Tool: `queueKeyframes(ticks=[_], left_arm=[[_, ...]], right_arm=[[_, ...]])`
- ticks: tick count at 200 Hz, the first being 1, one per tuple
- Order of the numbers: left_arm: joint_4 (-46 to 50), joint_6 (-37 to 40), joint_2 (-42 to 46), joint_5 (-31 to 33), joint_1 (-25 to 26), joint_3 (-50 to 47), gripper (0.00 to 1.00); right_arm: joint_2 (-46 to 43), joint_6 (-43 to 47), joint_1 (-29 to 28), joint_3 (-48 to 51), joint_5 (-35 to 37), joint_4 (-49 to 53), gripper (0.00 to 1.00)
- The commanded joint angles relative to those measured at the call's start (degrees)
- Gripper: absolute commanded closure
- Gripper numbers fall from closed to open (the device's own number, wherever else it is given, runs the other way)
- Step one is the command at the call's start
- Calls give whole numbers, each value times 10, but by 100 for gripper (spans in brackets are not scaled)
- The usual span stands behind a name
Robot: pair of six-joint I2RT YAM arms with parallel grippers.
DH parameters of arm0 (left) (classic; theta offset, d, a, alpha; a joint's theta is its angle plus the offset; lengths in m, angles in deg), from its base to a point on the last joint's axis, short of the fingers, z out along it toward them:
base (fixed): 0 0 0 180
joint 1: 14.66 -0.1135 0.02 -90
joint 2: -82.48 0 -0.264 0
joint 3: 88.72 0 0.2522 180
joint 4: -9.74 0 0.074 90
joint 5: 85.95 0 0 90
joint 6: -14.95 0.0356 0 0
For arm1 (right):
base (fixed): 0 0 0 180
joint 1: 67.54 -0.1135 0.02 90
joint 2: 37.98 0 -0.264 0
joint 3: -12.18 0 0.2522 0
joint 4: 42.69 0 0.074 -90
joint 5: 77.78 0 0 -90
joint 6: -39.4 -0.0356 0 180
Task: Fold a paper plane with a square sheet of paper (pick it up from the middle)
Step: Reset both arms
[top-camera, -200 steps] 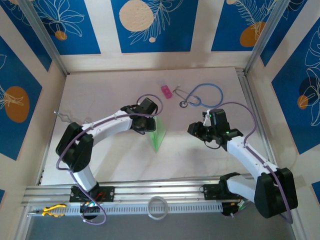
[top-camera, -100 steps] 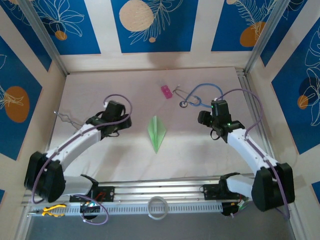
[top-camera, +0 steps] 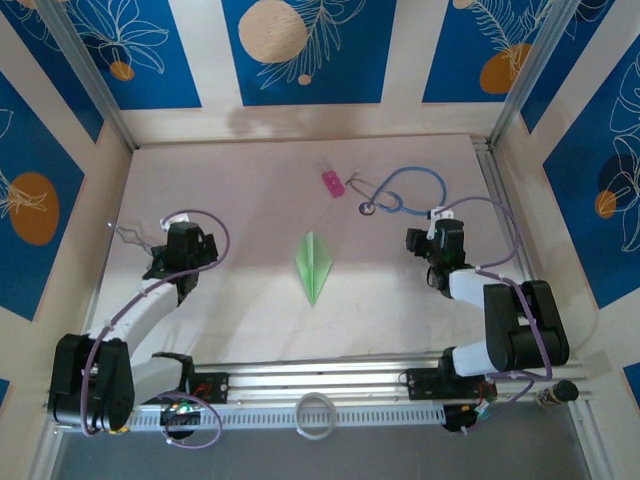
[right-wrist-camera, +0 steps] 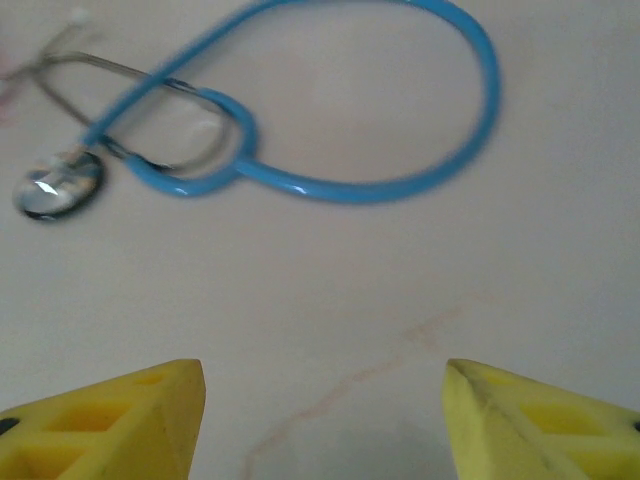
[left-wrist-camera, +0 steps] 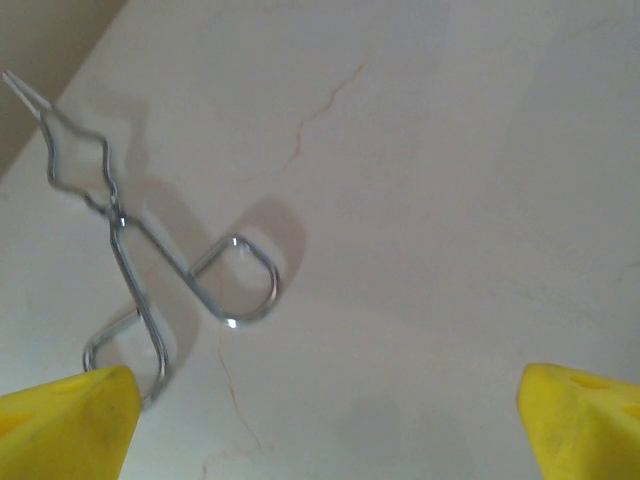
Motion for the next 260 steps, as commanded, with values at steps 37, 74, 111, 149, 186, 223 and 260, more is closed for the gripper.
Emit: queueKeyframes(ticks=[37, 74, 111, 149, 186, 223, 260], left_arm=[[-379, 124, -109, -75, -25, -84, 0], [-491, 144, -201, -152, -30, -83, 0], [-561, 137, -232, -128, -33, -107, 0], [-561, 142, -230, -134, -30, -108, 0], [-559, 144, -229, -137, -31, -106, 0], [-559, 144, -230, -137, -30, -106, 0], [-559, 144, -230, -137, -30, -106, 0]], right_arm=[[62, 31, 12, 23, -74, -188, 34], [59, 12, 30, 11, -86, -161, 1], [58, 12, 31, 12, -87, -160, 1], [58, 14, 28, 12, -84, -162, 1], [58, 14, 29, 12, -85, -161, 1], [58, 14, 29, 11, -85, -161, 1], [58, 14, 29, 11, -85, -161, 1]])
